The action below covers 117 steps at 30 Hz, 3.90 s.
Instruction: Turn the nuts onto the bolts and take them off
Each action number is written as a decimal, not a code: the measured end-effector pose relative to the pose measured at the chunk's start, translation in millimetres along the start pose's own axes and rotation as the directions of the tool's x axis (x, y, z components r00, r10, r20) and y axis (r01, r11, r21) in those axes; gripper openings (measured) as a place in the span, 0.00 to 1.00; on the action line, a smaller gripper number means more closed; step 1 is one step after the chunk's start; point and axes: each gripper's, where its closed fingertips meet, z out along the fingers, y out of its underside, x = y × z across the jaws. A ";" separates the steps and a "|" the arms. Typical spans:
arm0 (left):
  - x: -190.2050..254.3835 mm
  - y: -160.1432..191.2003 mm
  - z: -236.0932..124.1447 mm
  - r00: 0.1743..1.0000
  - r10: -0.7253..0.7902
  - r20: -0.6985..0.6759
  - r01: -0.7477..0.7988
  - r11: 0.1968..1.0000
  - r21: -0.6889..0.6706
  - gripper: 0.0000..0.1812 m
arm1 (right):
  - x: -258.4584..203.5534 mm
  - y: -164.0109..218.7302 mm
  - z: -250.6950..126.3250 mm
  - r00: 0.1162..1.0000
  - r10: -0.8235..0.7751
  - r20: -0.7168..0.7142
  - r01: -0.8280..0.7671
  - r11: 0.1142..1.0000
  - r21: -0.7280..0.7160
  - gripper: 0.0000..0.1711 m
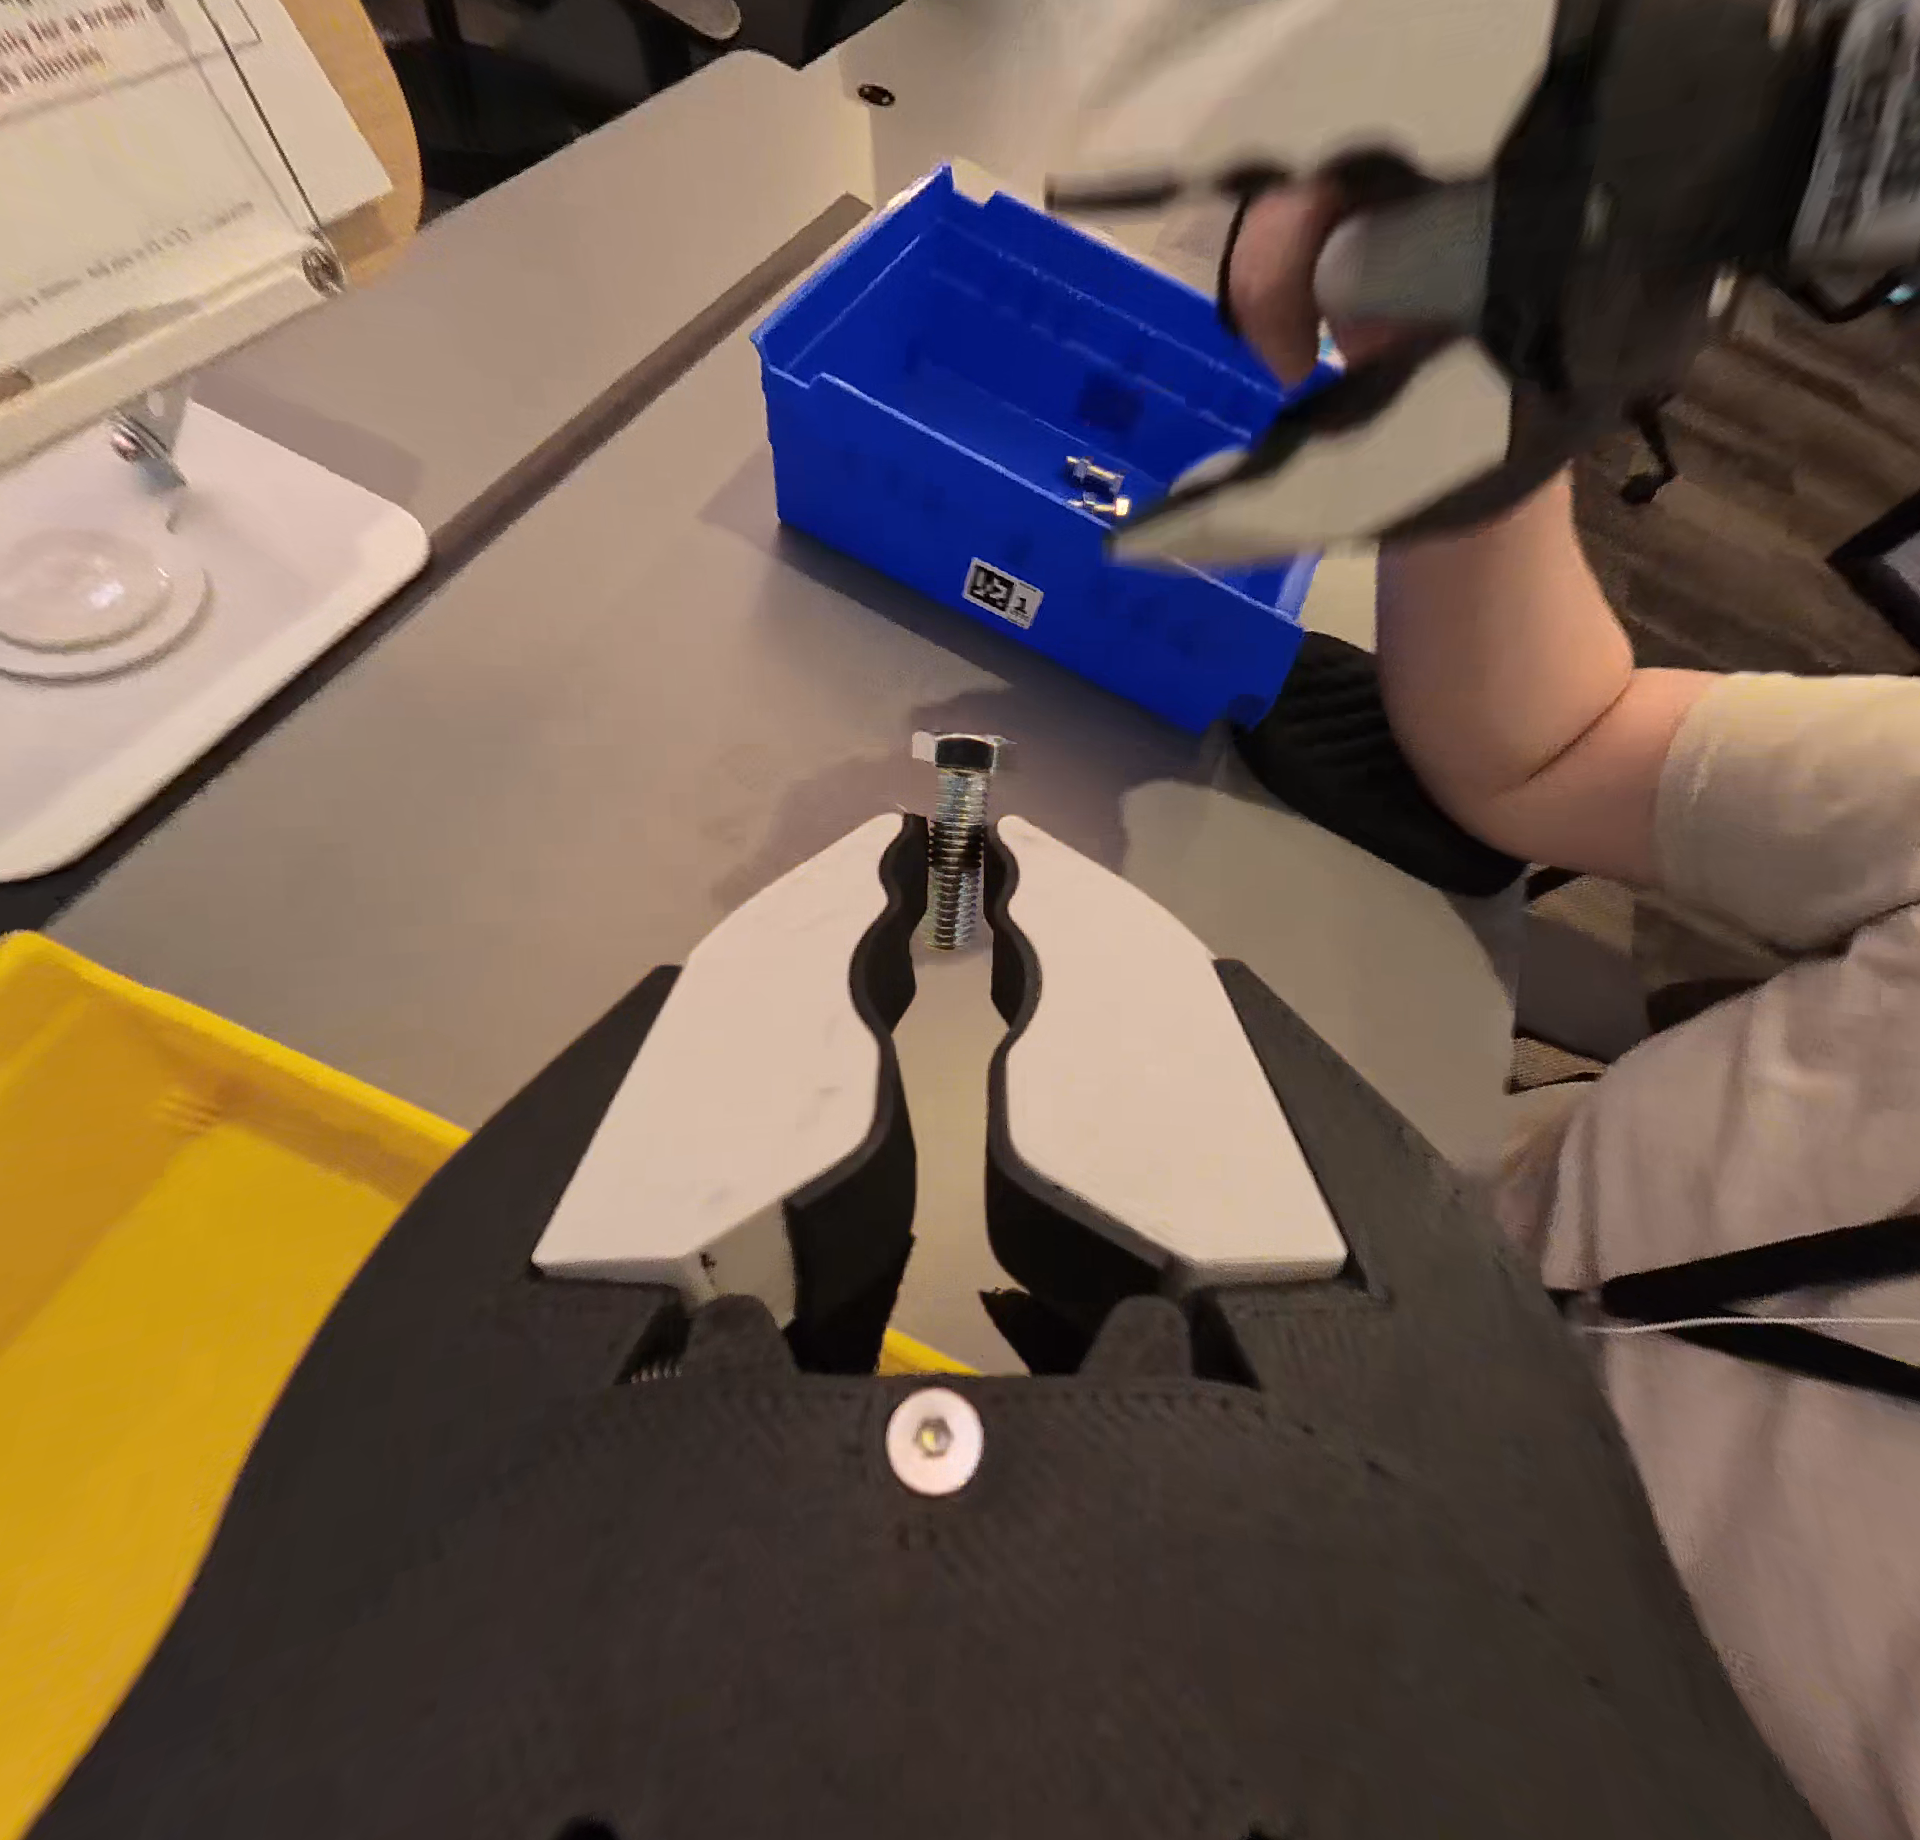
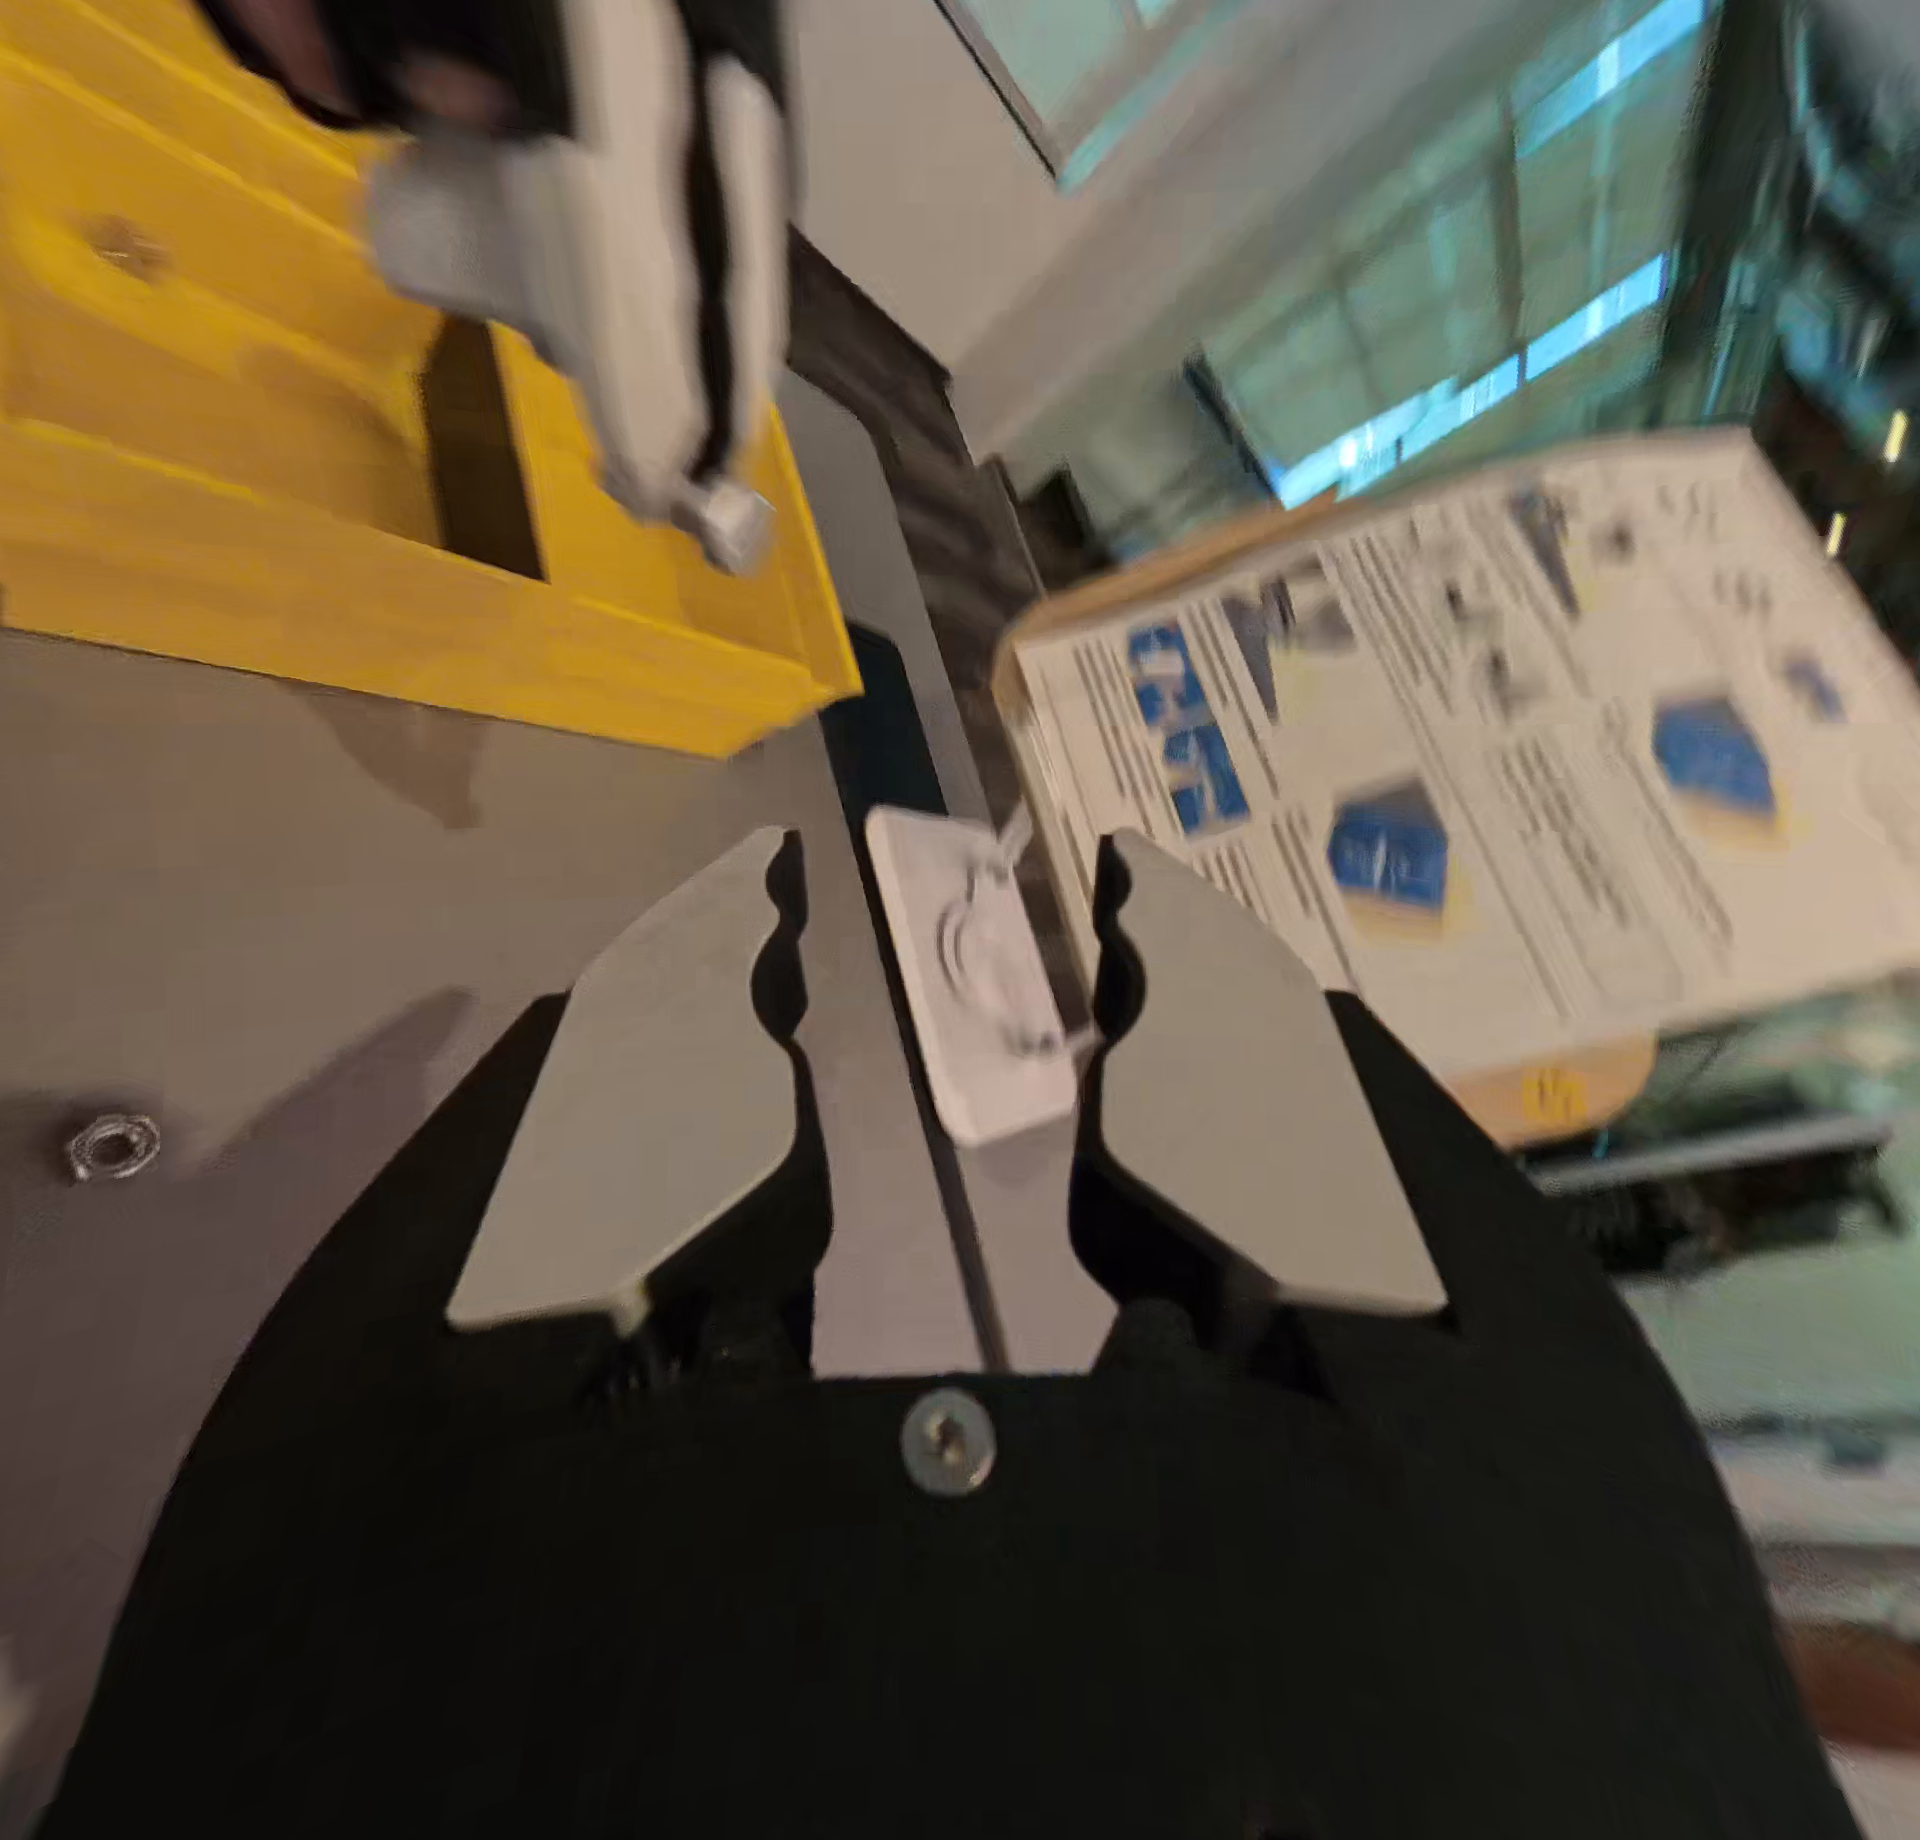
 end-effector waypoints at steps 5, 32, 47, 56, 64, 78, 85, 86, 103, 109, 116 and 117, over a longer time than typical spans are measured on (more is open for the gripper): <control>13.6 20.7 11.3 0.970 -0.193 -0.146 0.181 0.979 -0.095 0.05 | -35.9 -20.7 27.9 0.951 -0.299 -0.078 0.296 0.954 -0.046 0.24; 3.2 70.2 39.2 0.818 -0.469 -0.333 0.467 0.879 -0.093 0.12 | -111.6 34.4 80.2 0.999 -0.042 0.004 0.042 0.963 -0.265 0.09; 54.2 -9.2 1.9 0.870 -0.171 -0.463 0.252 0.960 0.120 0.06 | -171.4 117.4 66.4 0.753 0.621 0.217 -0.521 0.764 -0.381 0.07; 79.1 -49.0 -33.4 0.945 0.097 -0.314 -0.001 0.957 0.290 0.12 | -188.7 128.5 68.3 0.590 0.759 0.276 -0.619 0.644 -0.449 0.07; 65.7 -35.5 -56.0 0.964 0.096 -0.246 -0.021 0.956 0.292 0.10 | -194.7 119.1 74.9 0.611 0.736 0.291 -0.600 0.670 -0.437 0.07; 51.0 -25.6 -73.2 0.984 0.057 -0.170 -0.011 0.966 0.259 0.10 | -170.7 100.8 54.1 0.748 0.611 0.258 -0.487 0.770 -0.413 0.17; 55.8 -25.2 -73.6 0.985 0.071 -0.158 -0.029 0.967 0.253 0.11 | -213.3 100.4 14.7 0.725 0.491 0.484 -0.182 0.814 -0.552 0.16; 55.4 -25.2 -73.7 0.986 0.077 -0.149 -0.037 0.967 0.254 0.11 | -212.9 103.9 17.9 0.740 0.479 0.473 -0.174 0.815 -0.553 0.16; 47.6 -22.3 -78.5 0.993 0.070 -0.093 -0.045 0.969 0.245 0.13 | -232.1 96.8 16.7 0.654 0.504 0.564 -0.186 0.830 -0.526 0.16; 45.9 -20.7 -76.7 0.994 0.065 -0.082 -0.045 0.972 0.230 0.14 | -202.2 99.5 37.4 0.795 0.444 0.414 -0.227 0.850 -0.476 0.16; 43.1 -17.6 -69.2 0.996 0.059 -0.072 -0.043 0.979 0.198 0.14 | -176.8 103.5 73.3 0.718 0.652 0.244 -0.506 0.730 -0.460 0.13; 42.4 -17.2 -67.8 0.995 0.067 -0.068 -0.053 0.980 0.193 0.14 | -178.7 107.8 74.0 0.714 0.655 0.247 -0.494 0.722 -0.484 0.07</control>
